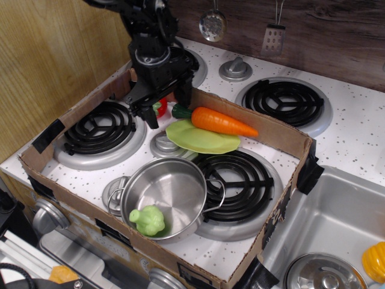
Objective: Take carrot off plate
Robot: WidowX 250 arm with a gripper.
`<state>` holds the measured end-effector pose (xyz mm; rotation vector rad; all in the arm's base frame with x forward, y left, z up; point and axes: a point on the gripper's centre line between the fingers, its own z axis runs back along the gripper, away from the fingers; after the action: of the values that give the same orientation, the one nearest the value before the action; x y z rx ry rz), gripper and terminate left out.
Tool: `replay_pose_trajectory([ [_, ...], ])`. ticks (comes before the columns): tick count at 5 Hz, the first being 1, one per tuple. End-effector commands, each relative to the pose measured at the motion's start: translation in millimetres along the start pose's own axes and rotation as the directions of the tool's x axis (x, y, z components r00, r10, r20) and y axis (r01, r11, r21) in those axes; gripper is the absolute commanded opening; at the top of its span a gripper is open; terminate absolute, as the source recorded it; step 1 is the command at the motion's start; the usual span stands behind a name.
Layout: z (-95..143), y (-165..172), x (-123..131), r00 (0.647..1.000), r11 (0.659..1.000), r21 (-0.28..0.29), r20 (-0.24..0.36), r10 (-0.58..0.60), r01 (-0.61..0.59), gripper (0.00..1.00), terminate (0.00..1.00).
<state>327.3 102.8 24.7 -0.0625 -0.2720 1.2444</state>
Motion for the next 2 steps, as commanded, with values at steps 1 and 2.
replay_pose_trajectory([
  [1, 5.6, -5.2, 22.5, 0.998, 0.998, -0.046, 0.044, 0.039, -0.037, 1.00, 0.00],
  [2, 1.9, -8.8, 20.2, 0.999, 0.996, -0.074, 0.022, 0.047, -0.045, 1.00, 0.00],
])
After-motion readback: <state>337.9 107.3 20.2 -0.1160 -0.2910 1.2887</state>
